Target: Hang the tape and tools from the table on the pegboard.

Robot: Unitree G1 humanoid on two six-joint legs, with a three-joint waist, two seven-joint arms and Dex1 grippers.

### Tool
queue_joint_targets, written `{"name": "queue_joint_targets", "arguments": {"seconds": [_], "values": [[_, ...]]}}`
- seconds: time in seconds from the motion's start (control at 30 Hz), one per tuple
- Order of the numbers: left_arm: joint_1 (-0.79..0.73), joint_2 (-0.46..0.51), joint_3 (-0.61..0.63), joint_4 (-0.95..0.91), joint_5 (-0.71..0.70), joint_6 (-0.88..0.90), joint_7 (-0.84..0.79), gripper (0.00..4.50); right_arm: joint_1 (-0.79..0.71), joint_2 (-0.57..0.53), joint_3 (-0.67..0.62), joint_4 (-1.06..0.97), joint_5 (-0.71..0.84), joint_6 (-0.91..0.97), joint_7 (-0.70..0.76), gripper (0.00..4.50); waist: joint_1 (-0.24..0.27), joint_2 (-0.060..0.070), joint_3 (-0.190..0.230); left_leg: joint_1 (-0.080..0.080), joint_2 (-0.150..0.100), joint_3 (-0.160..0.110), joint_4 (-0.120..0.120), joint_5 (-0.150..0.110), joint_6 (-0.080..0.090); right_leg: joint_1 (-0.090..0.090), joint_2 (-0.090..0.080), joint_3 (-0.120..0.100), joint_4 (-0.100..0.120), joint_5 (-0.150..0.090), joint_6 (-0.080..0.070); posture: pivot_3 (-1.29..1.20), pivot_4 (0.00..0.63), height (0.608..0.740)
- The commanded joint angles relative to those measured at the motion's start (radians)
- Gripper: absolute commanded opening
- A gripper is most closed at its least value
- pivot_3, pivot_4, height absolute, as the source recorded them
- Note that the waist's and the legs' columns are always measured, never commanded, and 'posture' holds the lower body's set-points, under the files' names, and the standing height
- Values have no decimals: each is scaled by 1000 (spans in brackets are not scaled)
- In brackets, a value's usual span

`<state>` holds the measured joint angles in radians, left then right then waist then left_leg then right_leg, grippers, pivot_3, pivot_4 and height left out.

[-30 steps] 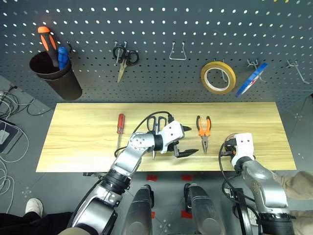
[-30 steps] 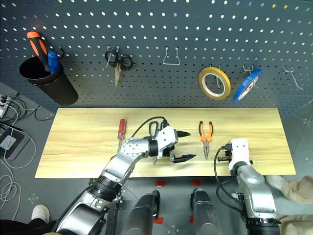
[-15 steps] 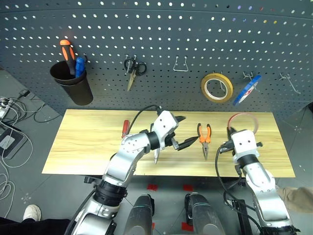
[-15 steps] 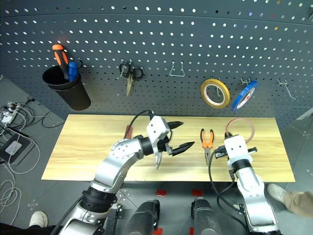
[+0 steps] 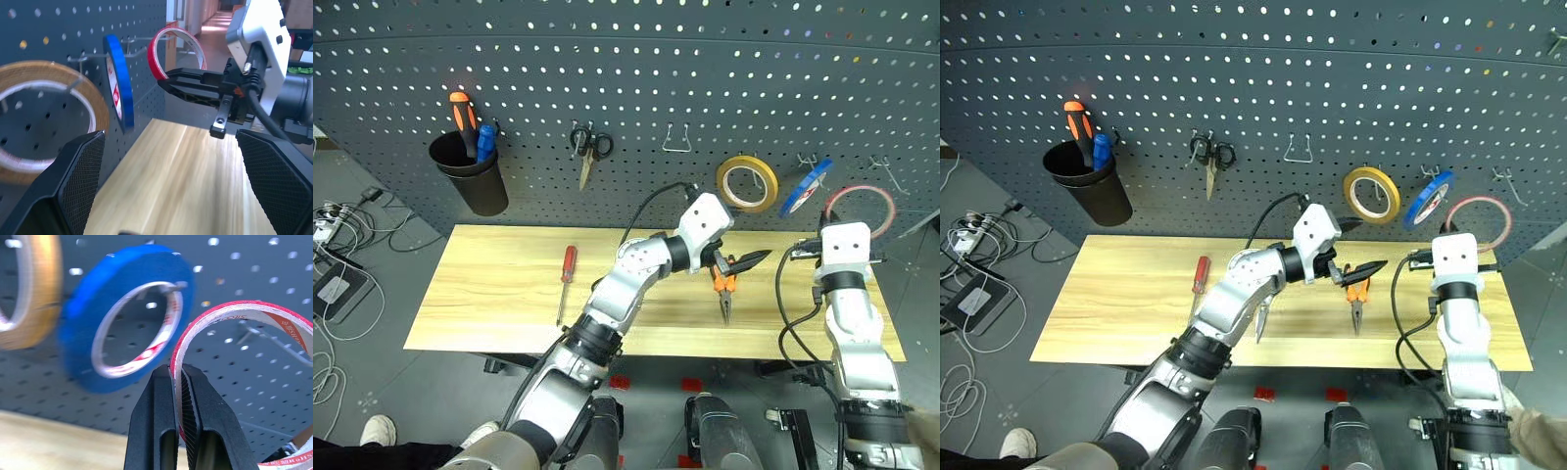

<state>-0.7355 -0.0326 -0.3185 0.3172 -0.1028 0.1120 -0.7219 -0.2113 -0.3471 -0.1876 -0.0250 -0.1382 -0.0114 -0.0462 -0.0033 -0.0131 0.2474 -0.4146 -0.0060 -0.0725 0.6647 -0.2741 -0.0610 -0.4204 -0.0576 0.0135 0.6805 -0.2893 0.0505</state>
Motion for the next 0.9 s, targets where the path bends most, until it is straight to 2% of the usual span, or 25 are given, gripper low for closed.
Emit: {"name": "queue_joint_targets", "arguments": {"seconds": [0.03,0.4,0.9], "values": [[-52,-34,-1,75,13,-75,-4,4500,-57,-34,-34,65,2,-66,-15,24,-1,2,-1,0,0,0,0,0,0,0,0,0,0,0,0,12,178,740],[-90,-67,6,183,29,-149,-18,4500,-194,-70,-78,235,8,-139,-81,24,-4,3,-2,0,0,1,0,0,1,-1,0,1,1,0,0,12,185,740],[-114,-70,19,220,33,-168,-20,4500,-272,-59,-100,385,113,-111,-60,24,-5,3,-2,0,0,2,0,1,1,0,0,1,2,0,0,26,195,740]]}}
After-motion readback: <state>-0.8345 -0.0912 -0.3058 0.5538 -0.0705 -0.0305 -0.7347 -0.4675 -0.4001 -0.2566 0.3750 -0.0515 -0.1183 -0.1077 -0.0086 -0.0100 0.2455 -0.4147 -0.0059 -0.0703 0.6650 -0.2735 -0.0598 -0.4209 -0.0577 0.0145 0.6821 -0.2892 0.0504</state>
